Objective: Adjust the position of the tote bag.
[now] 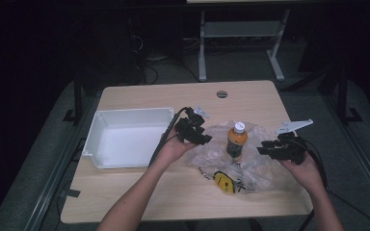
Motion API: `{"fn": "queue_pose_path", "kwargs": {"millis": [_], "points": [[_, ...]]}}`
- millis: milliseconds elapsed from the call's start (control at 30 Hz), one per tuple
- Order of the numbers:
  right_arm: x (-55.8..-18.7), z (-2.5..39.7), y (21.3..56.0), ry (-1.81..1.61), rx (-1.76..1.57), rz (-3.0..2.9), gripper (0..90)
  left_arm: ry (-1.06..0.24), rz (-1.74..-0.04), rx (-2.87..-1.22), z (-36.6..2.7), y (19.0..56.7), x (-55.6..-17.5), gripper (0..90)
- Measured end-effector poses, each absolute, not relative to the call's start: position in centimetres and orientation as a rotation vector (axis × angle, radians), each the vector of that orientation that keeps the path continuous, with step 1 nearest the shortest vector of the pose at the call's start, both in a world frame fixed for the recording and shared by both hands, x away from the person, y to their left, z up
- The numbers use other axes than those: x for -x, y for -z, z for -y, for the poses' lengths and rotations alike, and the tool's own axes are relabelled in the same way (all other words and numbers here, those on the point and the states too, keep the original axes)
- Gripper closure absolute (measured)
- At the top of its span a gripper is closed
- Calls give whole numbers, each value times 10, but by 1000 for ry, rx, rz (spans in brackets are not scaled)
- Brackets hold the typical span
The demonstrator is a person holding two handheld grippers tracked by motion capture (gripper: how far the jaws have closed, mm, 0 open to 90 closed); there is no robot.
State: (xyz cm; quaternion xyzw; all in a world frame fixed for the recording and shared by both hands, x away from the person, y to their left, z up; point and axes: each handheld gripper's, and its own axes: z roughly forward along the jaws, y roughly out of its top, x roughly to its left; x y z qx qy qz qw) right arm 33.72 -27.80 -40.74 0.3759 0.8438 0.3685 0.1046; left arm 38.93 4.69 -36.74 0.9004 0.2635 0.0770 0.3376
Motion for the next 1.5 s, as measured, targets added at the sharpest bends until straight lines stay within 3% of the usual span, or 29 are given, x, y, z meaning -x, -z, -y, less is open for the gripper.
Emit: {"fn": "queue_pose_path", "kwargs": {"millis": [600,1100,1500], "points": [[-297,279,403,-1113,-1092,-2462,454,-131,-524,-2316,-32,344,-376,468],[-289,288,404,-1113,-1087,-2430,398,-67,-420,-2337,-4,335,-381,402],[-287,292,401,-1155,-1092,-2410,343,-61,-356,-2379,16,324,-390,398]]}}
